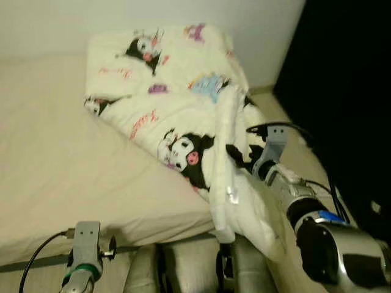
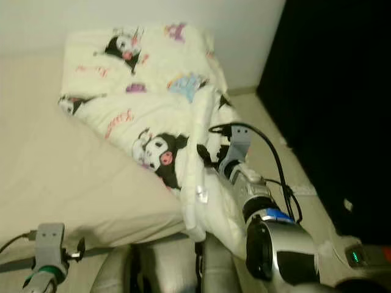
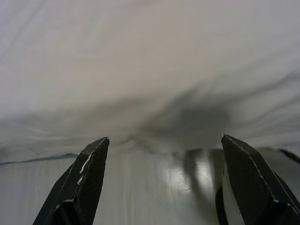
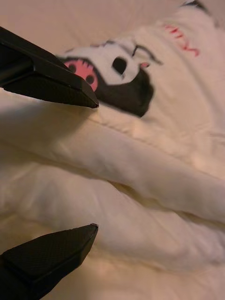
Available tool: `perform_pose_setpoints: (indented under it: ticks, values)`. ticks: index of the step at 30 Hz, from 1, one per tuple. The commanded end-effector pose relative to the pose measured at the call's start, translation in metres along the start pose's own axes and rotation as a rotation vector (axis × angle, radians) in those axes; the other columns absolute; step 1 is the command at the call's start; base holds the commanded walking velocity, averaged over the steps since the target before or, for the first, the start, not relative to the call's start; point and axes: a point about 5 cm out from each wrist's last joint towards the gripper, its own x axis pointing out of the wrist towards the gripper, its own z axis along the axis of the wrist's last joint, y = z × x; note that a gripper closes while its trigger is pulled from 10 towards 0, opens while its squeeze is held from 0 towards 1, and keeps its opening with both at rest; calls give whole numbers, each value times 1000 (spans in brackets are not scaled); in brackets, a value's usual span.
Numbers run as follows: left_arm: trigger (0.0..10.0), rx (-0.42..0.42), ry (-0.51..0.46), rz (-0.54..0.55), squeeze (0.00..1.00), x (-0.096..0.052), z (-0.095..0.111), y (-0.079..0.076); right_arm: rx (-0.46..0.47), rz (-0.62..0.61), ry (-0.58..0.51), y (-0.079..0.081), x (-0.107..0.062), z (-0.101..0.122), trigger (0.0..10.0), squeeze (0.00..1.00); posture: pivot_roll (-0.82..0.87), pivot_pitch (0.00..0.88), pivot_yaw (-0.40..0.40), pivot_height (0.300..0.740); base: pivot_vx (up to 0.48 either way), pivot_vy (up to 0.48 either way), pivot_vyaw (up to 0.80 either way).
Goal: Clean up the room
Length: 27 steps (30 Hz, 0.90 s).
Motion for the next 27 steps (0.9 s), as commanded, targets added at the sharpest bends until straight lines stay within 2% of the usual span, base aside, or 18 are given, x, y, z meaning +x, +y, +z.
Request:
perform_pose_setpoints:
  ticks: [1, 4, 8, 10, 15, 16, 18, 20, 23, 27]
  values:
    - [10000, 15, -17, -8, 0, -4, -2, 3, -13, -30, 7, -4, -1, 0, 10000, 0, 90, 228, 105, 610, 0, 0, 0]
    - [10000, 25, -42, -14, 0, -5, 0, 3, -2, -47, 16, -5, -1, -1, 10000, 0, 110, 245, 109, 610, 0, 0, 0]
    - [10000, 60, -86, -30, 0, -9, 2, 6, 59, -64, 20, -5, -2, -6, 10000, 0, 137, 258, 114, 610, 0, 0, 0]
    - [10000, 72, -104, -21, 0, -11, 4, 10, 119, -59, -1, -3, -1, -7, 10000, 0, 151, 264, 116, 610, 0, 0, 0]
    - [10000, 73, -122, -9, 0, -15, 4, 15, 139, -31, -6, 4, 2, -5, 10000, 0, 162, 272, 112, 610, 0, 0, 0]
    - [10000, 77, -126, -8, 0, -16, 4, 15, 122, -1, 0, 9, 4, -4, 0, 0, 156, 275, 106, 610, 0, 0, 0]
    - [10000, 78, -129, -9, 0, -16, 4, 15, 109, 28, 5, 13, 5, -3, 0, 0, 156, 275, 106, 610, 0, 0, 0]
    - [10000, 68, -130, -9, 0, -16, 5, 10, 21, 79, 54, 23, 10, -1, 0, 0, 137, 276, 93, 610, 0, 0, 0]
    - [10000, 63, -133, -13, 0, -15, 7, 6, -7, 42, 68, 21, 11, 4, 0, 0, 125, 273, 84, 610, 0, 0, 0]
    - [10000, 61, -134, -16, 0, -14, 8, 4, 3, 11, 57, 17, 12, 10, 0, 0, 123, 273, 84, 610, 0, 0, 0]
